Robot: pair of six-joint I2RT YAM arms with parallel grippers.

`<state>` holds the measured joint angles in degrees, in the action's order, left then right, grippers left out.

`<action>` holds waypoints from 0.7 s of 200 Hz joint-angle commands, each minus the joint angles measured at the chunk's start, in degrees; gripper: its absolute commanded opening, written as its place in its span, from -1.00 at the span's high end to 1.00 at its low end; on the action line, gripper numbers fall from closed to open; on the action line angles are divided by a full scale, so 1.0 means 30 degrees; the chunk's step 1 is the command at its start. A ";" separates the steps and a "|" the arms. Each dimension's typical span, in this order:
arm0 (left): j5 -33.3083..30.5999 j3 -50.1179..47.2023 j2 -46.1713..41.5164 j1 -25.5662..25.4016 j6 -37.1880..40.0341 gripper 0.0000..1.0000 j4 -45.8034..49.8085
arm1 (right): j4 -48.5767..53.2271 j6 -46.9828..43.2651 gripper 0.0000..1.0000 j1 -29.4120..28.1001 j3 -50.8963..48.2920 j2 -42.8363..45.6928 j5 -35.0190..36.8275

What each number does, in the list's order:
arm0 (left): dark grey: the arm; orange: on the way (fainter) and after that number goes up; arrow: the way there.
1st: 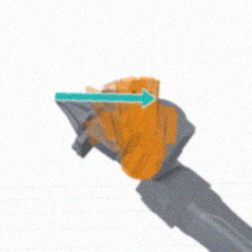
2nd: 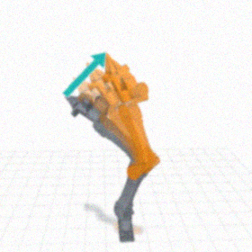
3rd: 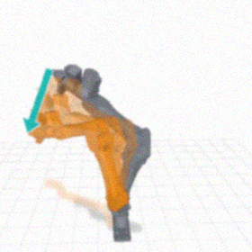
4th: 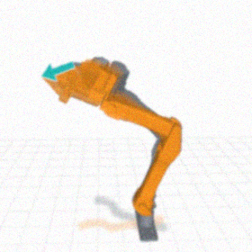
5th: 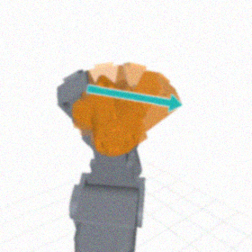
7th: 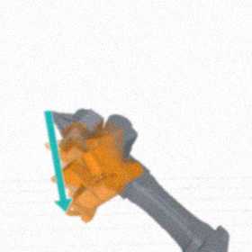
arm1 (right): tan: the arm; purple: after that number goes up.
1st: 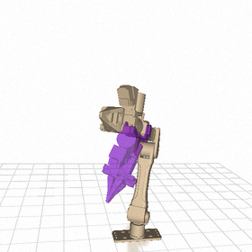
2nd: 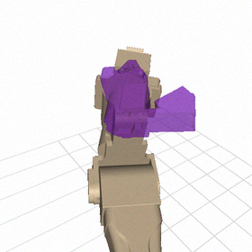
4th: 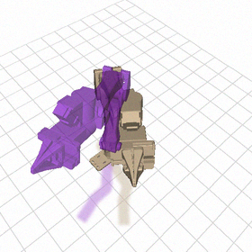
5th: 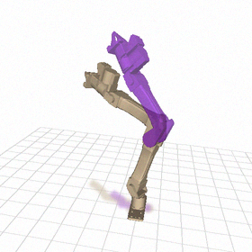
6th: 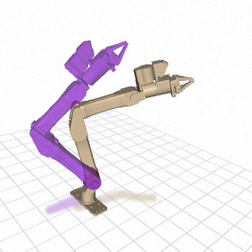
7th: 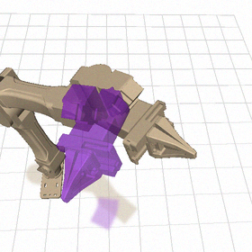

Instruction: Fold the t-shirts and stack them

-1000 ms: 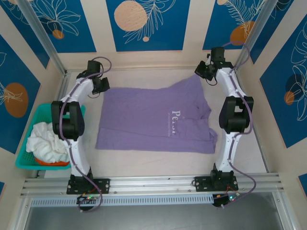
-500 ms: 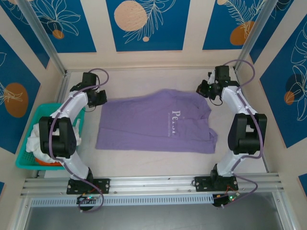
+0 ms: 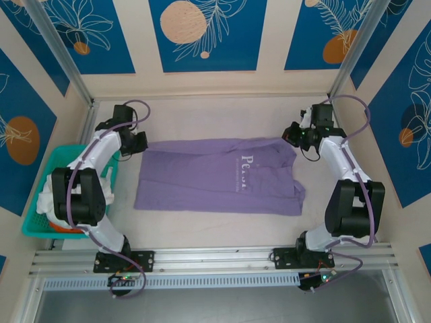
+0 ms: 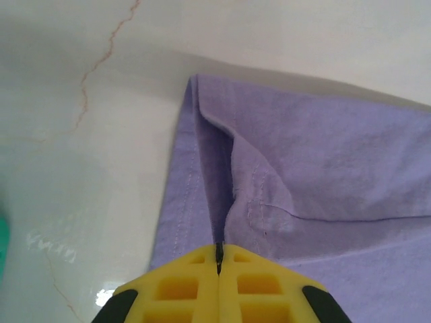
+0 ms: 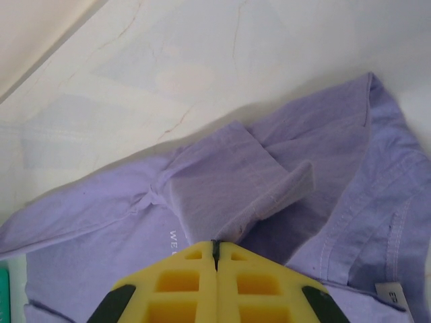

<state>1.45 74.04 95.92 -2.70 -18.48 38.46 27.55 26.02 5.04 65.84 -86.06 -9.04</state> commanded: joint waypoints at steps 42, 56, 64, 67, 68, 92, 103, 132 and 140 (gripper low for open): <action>0.1343 0.0834 -0.0218 0.0998 -0.0808 1.00 0.1331 | 0.0317 -0.0572 1.00 0.0729 -0.0692 0.1150 0.0039; 0.1825 0.1390 -0.0057 0.0993 -0.1029 1.00 0.1632 | 0.0418 -0.0588 1.00 0.0730 -0.0648 0.1178 0.0050; 0.2040 0.1687 0.0068 0.0991 -0.1091 1.00 0.1817 | 0.0463 -0.0566 1.00 0.0752 -0.0649 0.1217 0.0027; 0.2061 0.1797 0.0102 0.0995 -0.1126 1.00 0.1941 | 0.0496 -0.0559 1.00 0.0752 -0.0675 0.1223 0.0025; 0.2063 0.1845 0.0134 0.0992 -0.1130 1.00 0.1973 | 0.0505 -0.0559 1.00 0.0752 -0.0691 0.1229 0.0024; 0.2007 0.1844 0.0312 0.0989 -0.1222 1.00 0.2434 | 0.0458 -0.0500 1.00 0.0784 -0.1137 0.1482 0.0024; 0.1851 0.1648 0.0283 0.1017 -0.1150 1.00 0.2608 | 0.0538 -0.0500 1.00 0.0793 -0.1320 0.1576 0.0025; 0.1580 0.1042 0.0268 0.1449 -0.1372 1.00 0.3043 | 0.1002 -0.0507 1.00 0.0833 -0.1985 0.2078 -0.0070; 0.1264 0.0813 0.0228 0.1511 -0.1604 1.00 0.3167 | 0.1274 -0.0406 1.00 0.0840 -0.2256 0.2271 0.0043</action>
<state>5.98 78.13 96.16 0.21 -21.32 44.53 28.36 25.58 7.18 61.28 -81.91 -8.99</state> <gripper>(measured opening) 0.039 0.048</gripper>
